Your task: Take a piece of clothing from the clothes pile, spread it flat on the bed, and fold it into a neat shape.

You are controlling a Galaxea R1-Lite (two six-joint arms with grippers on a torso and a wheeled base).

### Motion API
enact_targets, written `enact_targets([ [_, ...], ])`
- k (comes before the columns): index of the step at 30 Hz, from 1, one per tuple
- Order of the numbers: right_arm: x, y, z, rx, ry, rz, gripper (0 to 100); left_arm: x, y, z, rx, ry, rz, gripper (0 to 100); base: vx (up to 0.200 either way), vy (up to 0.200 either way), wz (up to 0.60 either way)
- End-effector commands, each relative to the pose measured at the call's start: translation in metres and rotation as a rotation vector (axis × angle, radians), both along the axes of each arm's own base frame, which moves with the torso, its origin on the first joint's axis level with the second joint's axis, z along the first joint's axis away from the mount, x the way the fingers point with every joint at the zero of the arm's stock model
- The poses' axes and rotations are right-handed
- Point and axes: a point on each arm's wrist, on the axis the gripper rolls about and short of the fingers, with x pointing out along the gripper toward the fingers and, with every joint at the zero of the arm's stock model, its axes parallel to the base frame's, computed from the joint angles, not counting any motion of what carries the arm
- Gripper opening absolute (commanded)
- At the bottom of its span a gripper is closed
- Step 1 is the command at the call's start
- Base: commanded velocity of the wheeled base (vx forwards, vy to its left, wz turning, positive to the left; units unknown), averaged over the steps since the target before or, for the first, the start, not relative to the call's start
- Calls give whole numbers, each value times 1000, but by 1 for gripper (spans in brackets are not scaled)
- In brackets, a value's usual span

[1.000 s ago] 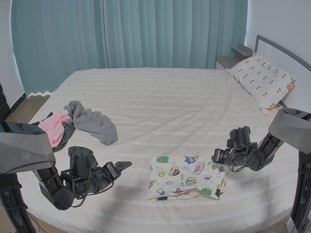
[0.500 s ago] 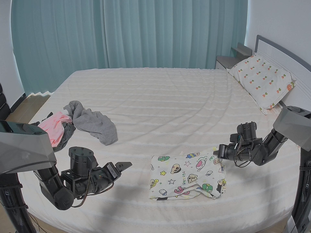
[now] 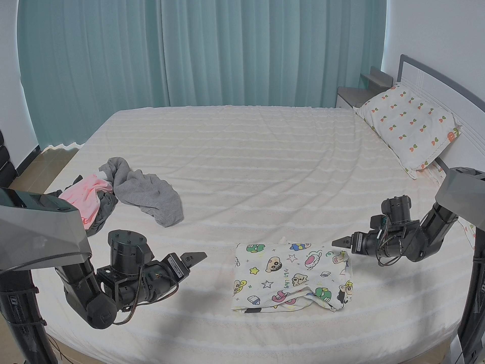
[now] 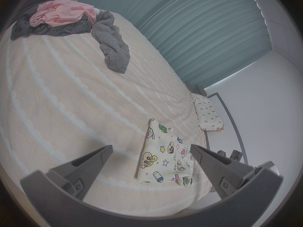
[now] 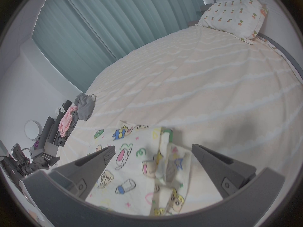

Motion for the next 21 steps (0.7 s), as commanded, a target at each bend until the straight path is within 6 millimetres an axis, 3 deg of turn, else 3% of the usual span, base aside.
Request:
enact_targets([
  [1,-42,9,17,31,8,68,100,0,-1,-3,3,4,-2,100,0,0,0],
  [8,-71,15,-8,71,93,118,100,-1,-1,-4,11,4,10,100,0,0,0],
  [17,-76,23,-30,107,156,166,100,-2,-1,-4,11,4,7,100,0,0,0],
  [21,-77,25,-31,109,159,173,100,-2,-1,-4,11,6,7,100,0,0,0],
])
